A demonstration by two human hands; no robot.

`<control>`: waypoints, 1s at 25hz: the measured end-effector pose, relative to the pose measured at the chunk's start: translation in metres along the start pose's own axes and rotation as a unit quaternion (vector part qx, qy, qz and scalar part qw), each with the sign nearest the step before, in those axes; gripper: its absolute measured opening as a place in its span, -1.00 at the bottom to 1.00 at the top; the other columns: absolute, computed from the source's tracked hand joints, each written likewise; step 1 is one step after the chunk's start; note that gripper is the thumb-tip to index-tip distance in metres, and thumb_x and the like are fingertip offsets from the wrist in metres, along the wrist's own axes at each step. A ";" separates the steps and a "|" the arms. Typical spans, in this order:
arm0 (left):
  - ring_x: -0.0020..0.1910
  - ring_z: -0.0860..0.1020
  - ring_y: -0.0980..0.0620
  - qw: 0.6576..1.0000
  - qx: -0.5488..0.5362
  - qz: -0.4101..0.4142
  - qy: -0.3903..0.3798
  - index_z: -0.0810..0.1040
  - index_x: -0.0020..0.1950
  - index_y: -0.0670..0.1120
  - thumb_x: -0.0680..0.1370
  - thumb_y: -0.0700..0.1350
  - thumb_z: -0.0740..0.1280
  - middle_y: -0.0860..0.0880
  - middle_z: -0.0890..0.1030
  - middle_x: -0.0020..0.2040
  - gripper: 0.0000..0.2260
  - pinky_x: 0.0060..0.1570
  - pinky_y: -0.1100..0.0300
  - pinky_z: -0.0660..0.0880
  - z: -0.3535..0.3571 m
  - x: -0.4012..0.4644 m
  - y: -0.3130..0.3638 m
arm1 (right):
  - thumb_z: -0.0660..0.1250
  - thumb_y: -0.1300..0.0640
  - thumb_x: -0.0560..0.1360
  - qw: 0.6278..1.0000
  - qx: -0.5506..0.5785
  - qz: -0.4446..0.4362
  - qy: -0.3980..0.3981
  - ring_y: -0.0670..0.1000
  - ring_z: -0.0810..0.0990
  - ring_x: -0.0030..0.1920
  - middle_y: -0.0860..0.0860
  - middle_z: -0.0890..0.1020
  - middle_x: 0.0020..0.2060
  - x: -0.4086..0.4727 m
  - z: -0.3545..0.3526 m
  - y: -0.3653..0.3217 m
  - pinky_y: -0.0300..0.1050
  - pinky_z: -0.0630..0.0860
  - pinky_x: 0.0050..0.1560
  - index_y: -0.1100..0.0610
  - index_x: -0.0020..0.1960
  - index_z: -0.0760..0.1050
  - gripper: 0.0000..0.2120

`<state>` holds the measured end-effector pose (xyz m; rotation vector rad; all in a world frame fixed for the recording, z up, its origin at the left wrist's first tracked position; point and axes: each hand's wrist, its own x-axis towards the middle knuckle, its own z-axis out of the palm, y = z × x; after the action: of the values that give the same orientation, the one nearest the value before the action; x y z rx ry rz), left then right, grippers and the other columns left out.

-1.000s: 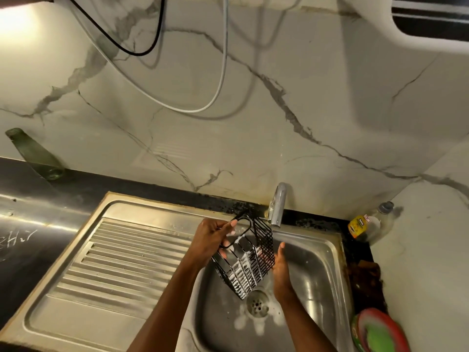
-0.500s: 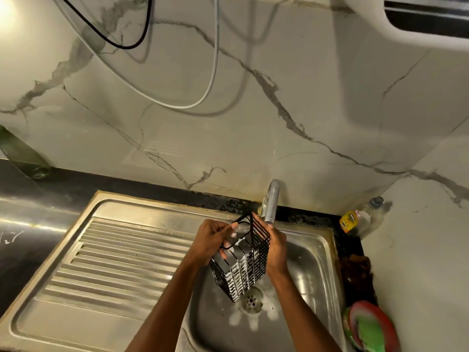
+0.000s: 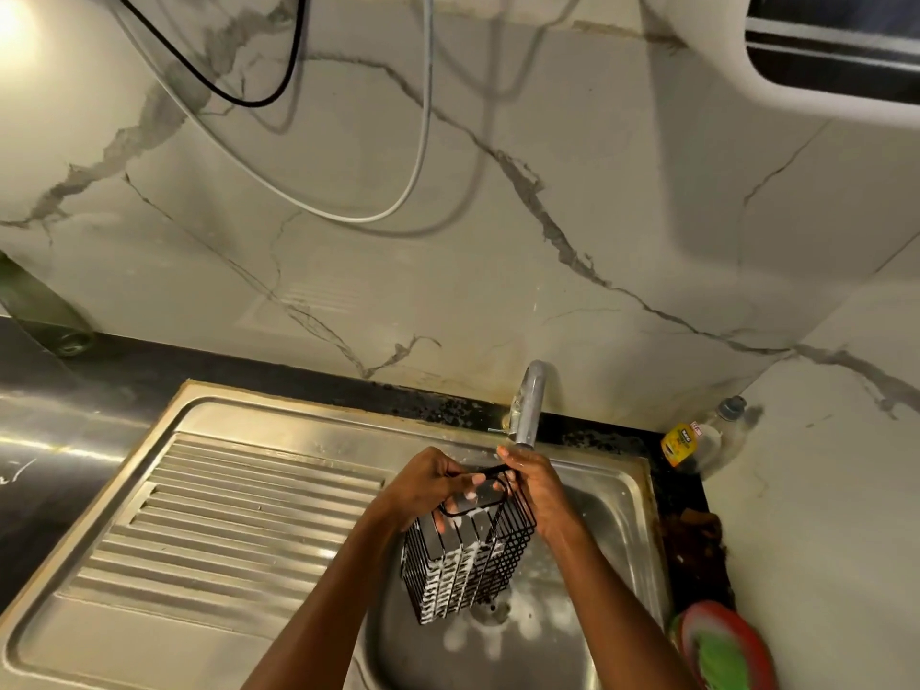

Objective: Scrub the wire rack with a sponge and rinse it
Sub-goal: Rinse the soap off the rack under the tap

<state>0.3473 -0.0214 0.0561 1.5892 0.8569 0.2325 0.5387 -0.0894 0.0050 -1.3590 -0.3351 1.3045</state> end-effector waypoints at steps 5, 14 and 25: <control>-0.56 0.51 0.06 1.000 -0.020 -0.003 -0.013 0.73 -0.12 -0.19 0.59 0.00 0.45 -0.03 0.58 -0.46 -0.74 -0.56 0.27 0.48 0.001 -0.003 0.002 | 0.55 0.06 0.42 0.995 0.010 0.082 0.048 0.02 0.46 -0.44 0.10 0.49 -0.33 0.004 -0.007 0.020 -0.13 0.48 -0.41 0.21 -0.10 0.59 -0.75; -0.55 0.47 0.07 0.999 -0.039 -0.012 0.016 0.72 -0.14 -0.18 0.60 0.05 0.42 -0.06 0.53 -0.44 -0.69 -0.57 0.26 0.48 -0.020 -0.006 0.005 | 0.47 -0.10 0.46 0.997 -0.072 0.000 0.035 -0.01 0.47 -0.40 0.02 0.53 -0.40 -0.010 0.029 -0.025 -0.18 0.46 -0.34 0.17 -0.09 0.55 -0.67; -0.51 0.52 -0.09 0.998 -0.036 0.020 0.047 0.72 -0.20 -0.11 0.59 0.05 0.43 -0.13 0.57 -0.43 -0.72 -0.53 0.18 0.53 -0.024 -0.032 0.015 | 0.42 -0.13 0.47 0.993 -0.079 0.077 0.040 -0.06 0.36 -0.57 -0.03 0.37 -0.55 0.005 0.045 -0.012 -0.18 0.35 -0.44 0.10 -0.30 0.44 -0.64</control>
<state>0.3168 -0.0228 0.0856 1.5388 0.8807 0.3652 0.5099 -0.0587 0.0257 -1.5918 -0.2875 1.3686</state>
